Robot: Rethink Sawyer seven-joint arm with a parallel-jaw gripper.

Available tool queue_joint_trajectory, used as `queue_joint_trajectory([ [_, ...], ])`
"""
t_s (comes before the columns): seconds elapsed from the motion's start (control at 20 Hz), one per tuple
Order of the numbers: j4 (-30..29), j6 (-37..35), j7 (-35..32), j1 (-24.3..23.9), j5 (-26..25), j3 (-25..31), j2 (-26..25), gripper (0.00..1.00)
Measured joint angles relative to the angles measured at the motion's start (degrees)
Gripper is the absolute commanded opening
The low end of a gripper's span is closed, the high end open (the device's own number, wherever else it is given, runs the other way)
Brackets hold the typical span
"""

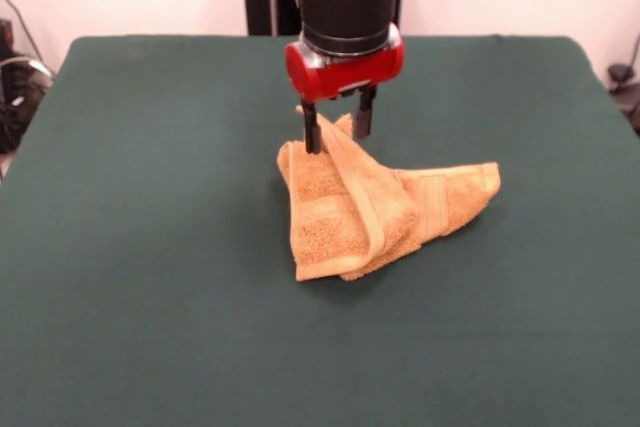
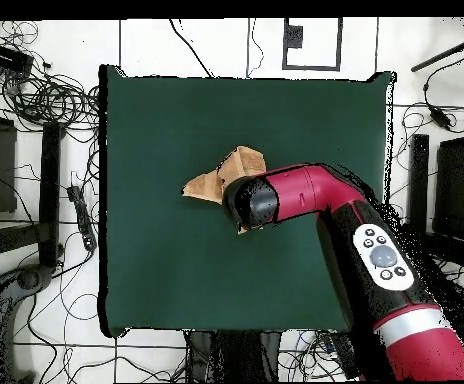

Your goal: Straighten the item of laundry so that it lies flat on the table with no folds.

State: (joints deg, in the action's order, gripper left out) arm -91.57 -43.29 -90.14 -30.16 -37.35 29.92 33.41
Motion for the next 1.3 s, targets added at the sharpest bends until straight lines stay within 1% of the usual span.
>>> queue_joint_trajectory([
  [1.25, 0.00, 3.26, 0.00, 0.64, -0.38, -0.01, -1.18, 1.00],
  [1.3, -0.01, 2.72, 0.00, 0.95, -0.50, -0.01, -1.24, 0.00],
])
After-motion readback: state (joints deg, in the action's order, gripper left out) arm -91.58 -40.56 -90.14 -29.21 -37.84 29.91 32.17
